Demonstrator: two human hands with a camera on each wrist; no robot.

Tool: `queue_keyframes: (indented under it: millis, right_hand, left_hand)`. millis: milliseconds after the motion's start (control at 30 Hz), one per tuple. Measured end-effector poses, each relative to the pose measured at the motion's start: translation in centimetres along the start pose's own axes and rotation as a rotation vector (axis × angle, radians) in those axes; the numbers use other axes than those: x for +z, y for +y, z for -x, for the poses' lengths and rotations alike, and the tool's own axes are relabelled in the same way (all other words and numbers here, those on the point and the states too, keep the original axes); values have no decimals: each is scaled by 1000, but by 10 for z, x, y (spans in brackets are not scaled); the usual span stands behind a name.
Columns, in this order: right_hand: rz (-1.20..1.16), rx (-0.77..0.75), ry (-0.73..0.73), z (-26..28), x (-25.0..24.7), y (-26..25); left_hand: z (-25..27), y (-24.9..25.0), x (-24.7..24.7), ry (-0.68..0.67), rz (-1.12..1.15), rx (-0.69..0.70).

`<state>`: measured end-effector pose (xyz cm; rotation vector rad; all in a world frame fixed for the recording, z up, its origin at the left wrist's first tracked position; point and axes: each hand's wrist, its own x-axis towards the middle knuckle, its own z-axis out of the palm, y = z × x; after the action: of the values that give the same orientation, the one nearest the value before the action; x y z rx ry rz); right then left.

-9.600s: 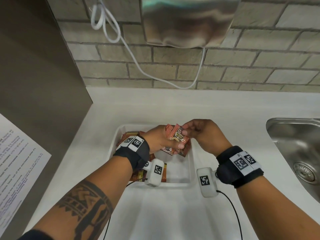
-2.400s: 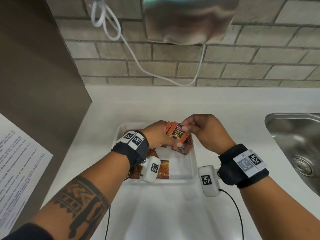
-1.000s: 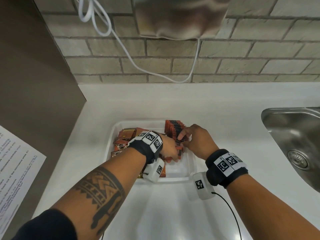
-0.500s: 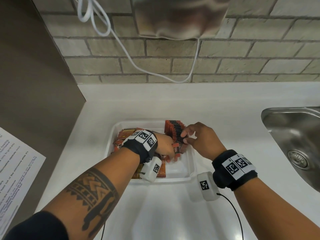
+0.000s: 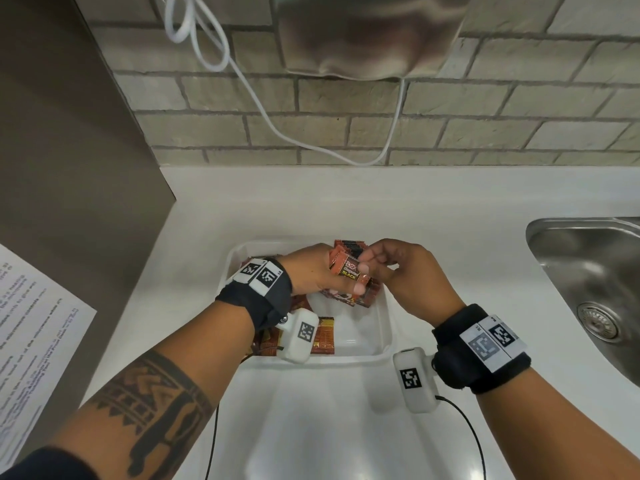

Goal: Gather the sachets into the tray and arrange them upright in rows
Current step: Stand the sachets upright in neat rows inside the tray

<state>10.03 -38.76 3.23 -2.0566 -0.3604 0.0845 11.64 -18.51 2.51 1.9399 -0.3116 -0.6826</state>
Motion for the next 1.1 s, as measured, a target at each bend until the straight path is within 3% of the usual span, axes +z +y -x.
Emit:
queue_keyframes:
  millis: [200,367,533,767,1100]
  right_hand:
    - [88,10,30,-2,-4,1]
    - [205,79,-37,6,-3,9]
    - [362,67,-30,7,7,23]
    - [450,105,-48,3,18,39]
    - [418,128,-68,-4,15,44]
  left_hand:
    - [8,-1,-8,-4,-84,-44]
    - [10,-3,-19,-26,-611,-311]
    - [9,9,-4,-133,-796,-397]
    - [-12,11,26,-274,-746,-374]
    - [-28,12,37,-281,-821,-403]
